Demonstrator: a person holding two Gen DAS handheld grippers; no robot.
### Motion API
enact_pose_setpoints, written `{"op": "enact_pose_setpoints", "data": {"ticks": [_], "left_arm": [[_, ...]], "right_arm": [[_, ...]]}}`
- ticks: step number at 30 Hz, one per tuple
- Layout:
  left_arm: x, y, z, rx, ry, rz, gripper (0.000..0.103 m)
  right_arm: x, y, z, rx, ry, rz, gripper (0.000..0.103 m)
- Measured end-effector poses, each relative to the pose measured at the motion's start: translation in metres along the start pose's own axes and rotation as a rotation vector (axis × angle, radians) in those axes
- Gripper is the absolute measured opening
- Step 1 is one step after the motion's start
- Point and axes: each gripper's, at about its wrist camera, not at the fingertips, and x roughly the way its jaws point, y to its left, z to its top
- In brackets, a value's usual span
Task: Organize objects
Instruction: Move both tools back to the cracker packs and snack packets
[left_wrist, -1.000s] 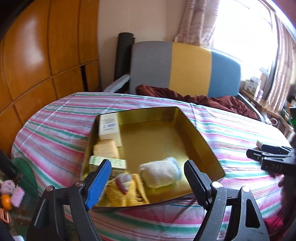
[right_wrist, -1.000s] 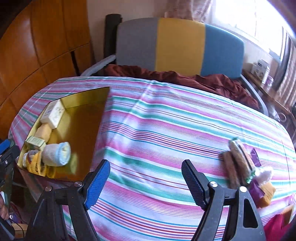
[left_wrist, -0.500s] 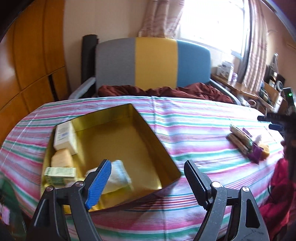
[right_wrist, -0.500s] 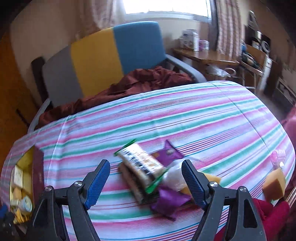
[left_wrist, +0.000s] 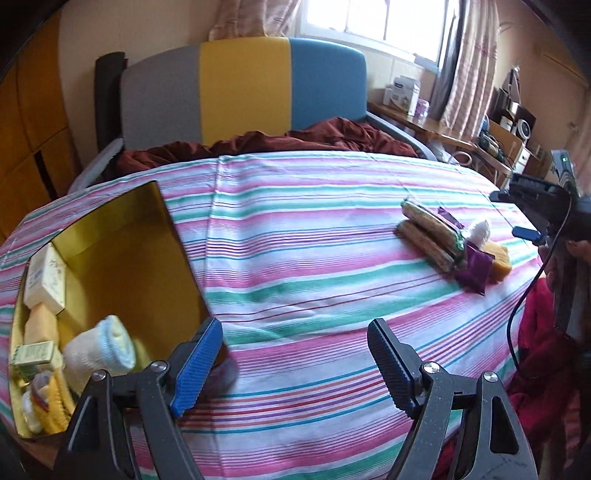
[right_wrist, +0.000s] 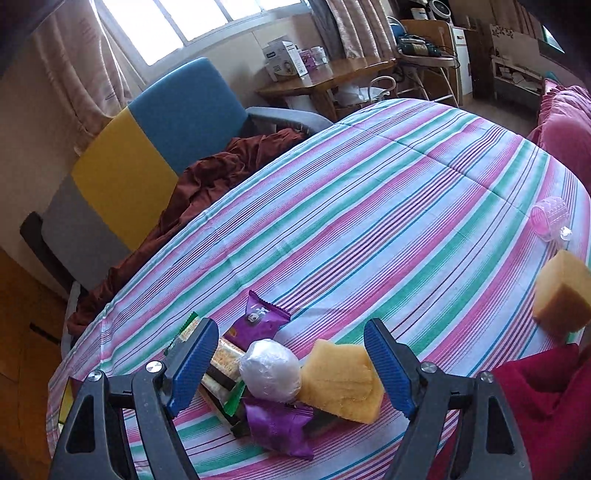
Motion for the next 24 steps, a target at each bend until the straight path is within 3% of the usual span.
{"op": "enact_pose_setpoints", "data": {"ticks": [6, 14, 24], "left_arm": [[0.02, -0.026, 0.017, 0.021, 0.034, -0.052, 0.081], [0.055, -0.072, 0.065, -0.014, 0.051, -0.17, 0.081], [0.124, -0.095, 0.127, -0.07, 0.059, -0.186, 0.085]], "right_arm": [[-0.004, -0.005, -0.002, 0.028, -0.003, 0.035, 0.082], [-0.002, -0.006, 0.0, 0.04, 0.0, 0.07, 0.082], [0.003, -0.007, 0.0, 0.055, 0.027, 0.119, 0.082]]}}
